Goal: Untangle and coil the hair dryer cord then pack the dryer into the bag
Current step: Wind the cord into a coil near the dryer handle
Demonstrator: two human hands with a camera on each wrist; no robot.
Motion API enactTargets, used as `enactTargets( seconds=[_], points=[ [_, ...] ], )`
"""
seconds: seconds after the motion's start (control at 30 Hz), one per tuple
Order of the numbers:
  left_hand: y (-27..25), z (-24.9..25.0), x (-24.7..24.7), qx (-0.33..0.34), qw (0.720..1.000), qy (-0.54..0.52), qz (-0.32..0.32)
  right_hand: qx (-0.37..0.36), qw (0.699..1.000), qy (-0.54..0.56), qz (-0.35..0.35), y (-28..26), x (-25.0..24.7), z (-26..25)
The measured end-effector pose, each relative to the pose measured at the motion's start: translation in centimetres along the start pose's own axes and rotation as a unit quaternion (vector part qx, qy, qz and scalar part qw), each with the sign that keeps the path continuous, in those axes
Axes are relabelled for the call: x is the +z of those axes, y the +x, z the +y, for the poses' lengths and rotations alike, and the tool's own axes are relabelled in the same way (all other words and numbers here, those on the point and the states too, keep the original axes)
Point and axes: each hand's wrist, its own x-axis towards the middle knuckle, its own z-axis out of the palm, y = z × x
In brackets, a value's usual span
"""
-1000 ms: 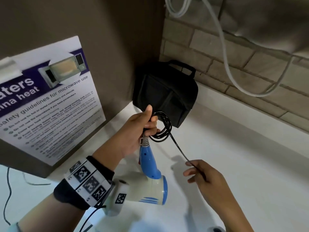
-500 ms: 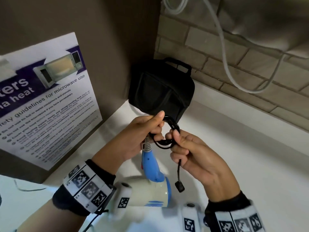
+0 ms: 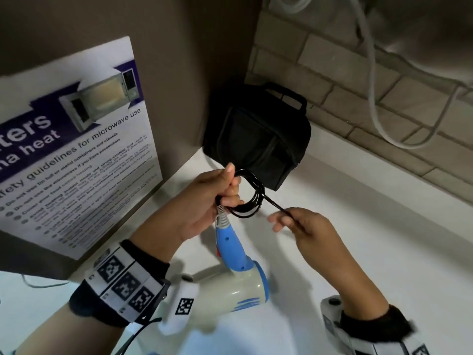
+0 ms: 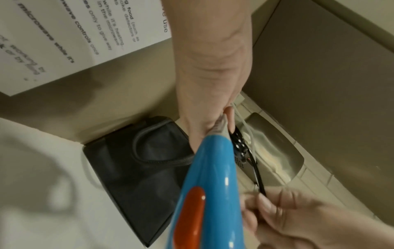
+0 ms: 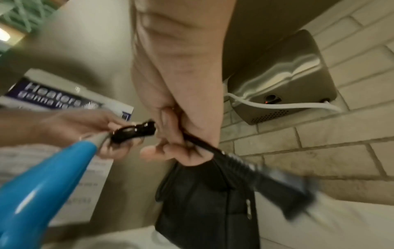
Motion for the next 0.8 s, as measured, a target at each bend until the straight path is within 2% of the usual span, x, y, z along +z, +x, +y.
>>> enactTargets(
  seconds=[0.07,0.13,0.2,0.27,0.33,0.37,0.4,0.47,0.53,0.63,0.7,0.8],
  points=[
    [-0.2,0.1,0.0,0.005,1.000,0.004,-0.008,-0.001,0.993,-0.111,0.039,0.2,0.4,2.2],
    [-0.4,0.2,0.1,0.005,1.000,0.011,-0.022,0.022,0.968,-0.227,0.106,0.5,0.6,3.7],
    [-0.3,0.1,0.2,0.001,1.000,0.006,-0.029,0.025,0.957,-0.226,0.177,0.9,0.5,4.9],
    [-0.1,-0.1,0.6,-0.011,1.000,0.002,-0.020,0.044,0.970,-0.131,0.201,1.3,0.4,5.5],
    [-0.1,-0.3,1.1,-0.031,0.999,-0.006,-0.022,0.104,0.972,0.086,0.190,1.8,0.2,5.0],
    [-0.1,-0.4,1.4,-0.038,0.999,-0.003,-0.027,0.128,0.948,0.230,0.179,1.9,0.3,4.3],
    [0.0,-0.7,1.6,-0.043,0.999,0.006,-0.029,0.150,0.907,0.359,0.162,1.9,0.6,3.4],
    [0.4,-1.2,1.7,-0.048,0.998,0.028,-0.011,0.197,0.827,0.509,0.133,2.0,0.9,1.9],
    [0.6,-1.9,1.7,-0.053,0.998,0.029,0.027,0.231,0.777,0.575,0.108,2.1,1.0,1.1],
    [0.5,-2.8,1.8,-0.042,0.997,0.034,0.057,0.255,0.731,0.627,0.086,1.9,1.1,0.3],
    [0.5,-3.3,1.8,-0.038,0.997,0.035,0.064,0.258,0.723,0.635,0.088,1.8,1.3,0.0],
    [0.5,-3.3,1.8,-0.043,0.997,0.022,0.060,0.251,0.728,0.629,0.104,1.8,1.3,-0.1]
  ],
)
